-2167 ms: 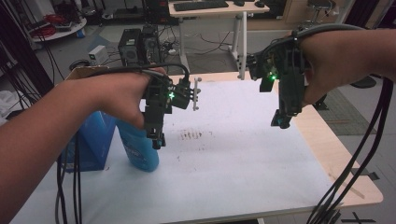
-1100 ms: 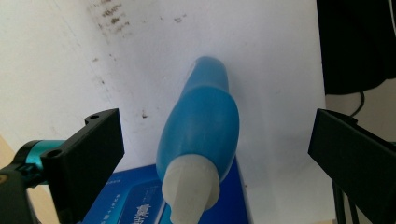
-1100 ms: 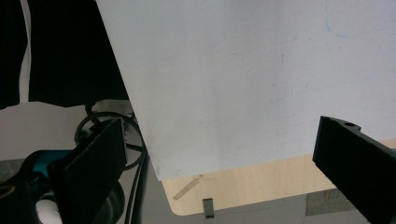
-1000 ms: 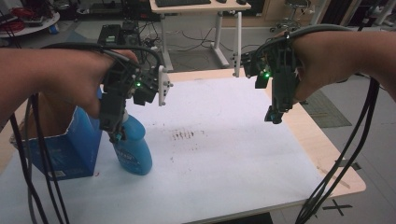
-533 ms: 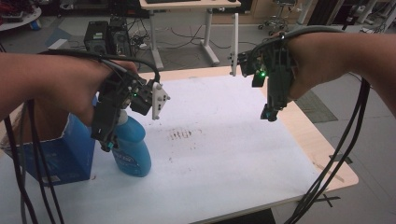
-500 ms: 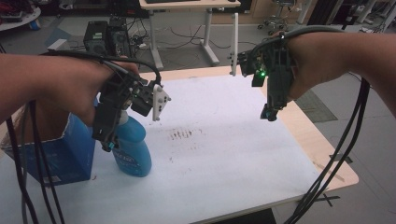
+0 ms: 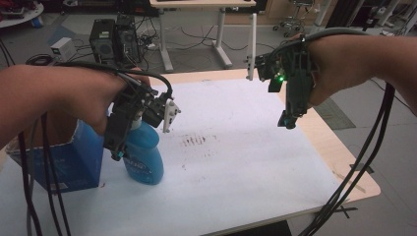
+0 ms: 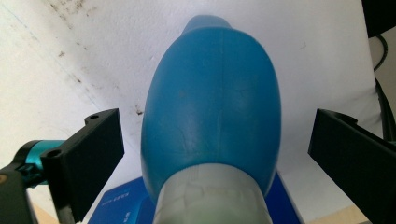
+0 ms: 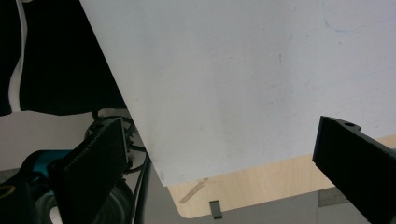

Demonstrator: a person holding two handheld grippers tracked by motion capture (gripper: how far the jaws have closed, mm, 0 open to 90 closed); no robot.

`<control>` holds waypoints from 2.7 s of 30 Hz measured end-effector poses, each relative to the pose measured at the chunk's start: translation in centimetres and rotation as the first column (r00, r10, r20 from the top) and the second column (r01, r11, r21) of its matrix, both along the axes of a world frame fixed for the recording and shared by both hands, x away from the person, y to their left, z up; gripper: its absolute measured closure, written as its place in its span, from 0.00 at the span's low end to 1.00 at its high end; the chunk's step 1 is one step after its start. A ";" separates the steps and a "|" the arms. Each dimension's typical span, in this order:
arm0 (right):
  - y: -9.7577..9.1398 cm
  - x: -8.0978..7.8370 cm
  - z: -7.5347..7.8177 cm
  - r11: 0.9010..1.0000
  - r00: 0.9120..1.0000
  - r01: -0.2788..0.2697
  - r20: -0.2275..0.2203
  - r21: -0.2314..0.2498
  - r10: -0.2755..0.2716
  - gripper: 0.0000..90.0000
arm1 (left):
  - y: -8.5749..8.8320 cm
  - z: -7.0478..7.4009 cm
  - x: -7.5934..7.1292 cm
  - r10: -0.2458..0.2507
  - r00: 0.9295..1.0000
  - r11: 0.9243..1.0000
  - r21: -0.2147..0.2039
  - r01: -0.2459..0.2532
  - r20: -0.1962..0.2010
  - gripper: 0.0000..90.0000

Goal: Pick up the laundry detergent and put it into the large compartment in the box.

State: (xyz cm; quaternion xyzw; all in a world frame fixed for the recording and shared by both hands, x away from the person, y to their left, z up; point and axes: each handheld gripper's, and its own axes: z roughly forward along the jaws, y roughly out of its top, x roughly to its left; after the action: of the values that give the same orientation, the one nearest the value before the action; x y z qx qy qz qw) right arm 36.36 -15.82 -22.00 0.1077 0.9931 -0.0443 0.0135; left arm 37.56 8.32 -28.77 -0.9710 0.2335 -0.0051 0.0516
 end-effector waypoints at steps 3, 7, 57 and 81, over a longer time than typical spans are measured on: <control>0.1 0.0 0.0 1.000 1.000 -0.006 0.001 0.002 0.006 0.02 | 0.1 -0.6 0.3 0.007 1.000 1.000 -0.008 -0.007 -0.008 0.04; 0.1 0.0 0.1 1.000 1.000 -0.017 0.001 0.007 0.017 0.02 | 0.3 -1.2 0.8 0.008 1.000 1.000 -0.011 -0.008 -0.006 0.04; -0.4 0.0 -0.1 1.000 1.000 -0.002 0.014 0.005 0.002 0.02 | 0.2 -1.0 0.7 0.012 0.999 1.000 -0.026 -0.013 -0.035 0.25; -0.6 -0.1 -0.3 1.000 1.000 0.001 0.016 0.004 -0.001 0.02 | 0.2 -0.8 0.4 0.003 0.999 0.999 -0.032 -0.005 -0.040 0.34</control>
State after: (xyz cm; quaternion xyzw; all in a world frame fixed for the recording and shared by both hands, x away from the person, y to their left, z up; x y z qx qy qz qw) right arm 36.28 -16.41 -22.32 0.1086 0.9930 -0.0413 0.0211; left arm 37.97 8.55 -29.62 -0.9721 0.2323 0.0106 0.0311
